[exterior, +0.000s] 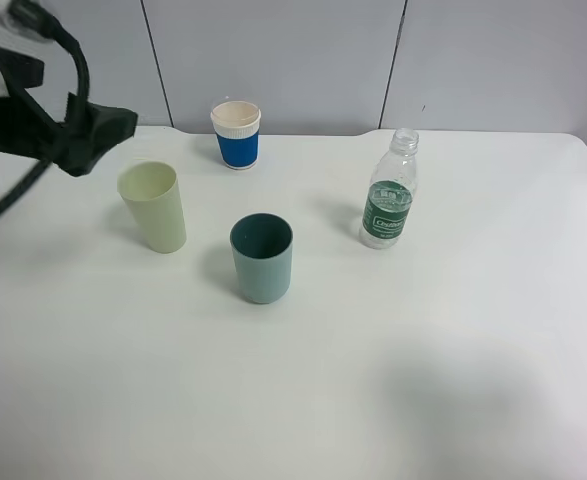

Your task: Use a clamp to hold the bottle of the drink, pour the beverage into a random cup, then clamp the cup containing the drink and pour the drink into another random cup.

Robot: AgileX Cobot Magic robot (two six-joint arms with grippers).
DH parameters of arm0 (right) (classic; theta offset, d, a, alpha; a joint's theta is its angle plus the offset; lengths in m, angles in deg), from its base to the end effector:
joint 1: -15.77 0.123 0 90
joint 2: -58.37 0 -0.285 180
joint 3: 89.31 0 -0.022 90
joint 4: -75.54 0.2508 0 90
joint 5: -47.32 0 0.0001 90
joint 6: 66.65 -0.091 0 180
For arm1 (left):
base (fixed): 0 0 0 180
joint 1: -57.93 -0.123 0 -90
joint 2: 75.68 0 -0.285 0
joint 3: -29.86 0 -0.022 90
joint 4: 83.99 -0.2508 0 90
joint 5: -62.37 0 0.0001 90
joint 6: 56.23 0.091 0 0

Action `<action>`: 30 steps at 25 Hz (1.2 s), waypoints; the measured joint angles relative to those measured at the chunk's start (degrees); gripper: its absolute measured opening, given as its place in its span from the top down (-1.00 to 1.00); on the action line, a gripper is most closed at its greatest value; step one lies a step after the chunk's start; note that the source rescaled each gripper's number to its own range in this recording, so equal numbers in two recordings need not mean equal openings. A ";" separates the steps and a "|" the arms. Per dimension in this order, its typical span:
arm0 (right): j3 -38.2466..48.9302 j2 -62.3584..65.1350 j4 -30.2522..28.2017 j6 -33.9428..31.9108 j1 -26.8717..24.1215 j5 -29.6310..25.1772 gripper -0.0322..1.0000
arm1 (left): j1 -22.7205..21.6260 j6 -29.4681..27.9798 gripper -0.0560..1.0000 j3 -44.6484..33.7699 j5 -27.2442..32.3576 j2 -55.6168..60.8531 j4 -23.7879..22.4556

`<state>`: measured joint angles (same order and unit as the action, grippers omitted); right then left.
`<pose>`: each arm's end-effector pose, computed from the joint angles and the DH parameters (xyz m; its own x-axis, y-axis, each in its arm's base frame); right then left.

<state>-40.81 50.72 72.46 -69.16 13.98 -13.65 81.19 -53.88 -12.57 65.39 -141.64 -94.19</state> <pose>-0.0057 -0.0041 0.2774 -0.4537 0.0319 -0.8906 0.0811 0.9967 -0.0056 0.1965 -0.0835 0.2918 -0.2427 0.3406 -0.9084 0.4503 0.8689 0.2055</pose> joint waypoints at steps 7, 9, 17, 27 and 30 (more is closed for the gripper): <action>0.00 0.00 0.00 0.00 0.00 0.00 -0.99 | -2.14 -0.06 -0.95 7.15 20.37 10.60 -0.45; 0.00 0.00 0.00 0.00 0.00 0.00 -0.99 | -5.15 -0.12 -0.95 7.42 24.07 14.09 -1.03; 0.00 0.00 0.00 0.00 0.00 0.00 -0.99 | -16.77 -0.79 -0.95 7.58 34.98 30.72 -1.23; 0.00 0.00 0.00 0.00 0.00 0.00 -0.99 | -27.52 -3.21 -0.95 7.58 49.87 47.04 0.54; 0.00 0.00 0.00 0.00 0.00 0.00 -0.99 | -29.38 -3.21 -0.95 6.37 52.80 50.79 2.53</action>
<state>-40.81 50.72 72.46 -69.16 13.98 -13.65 51.81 -57.10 -6.21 118.20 -90.85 -91.66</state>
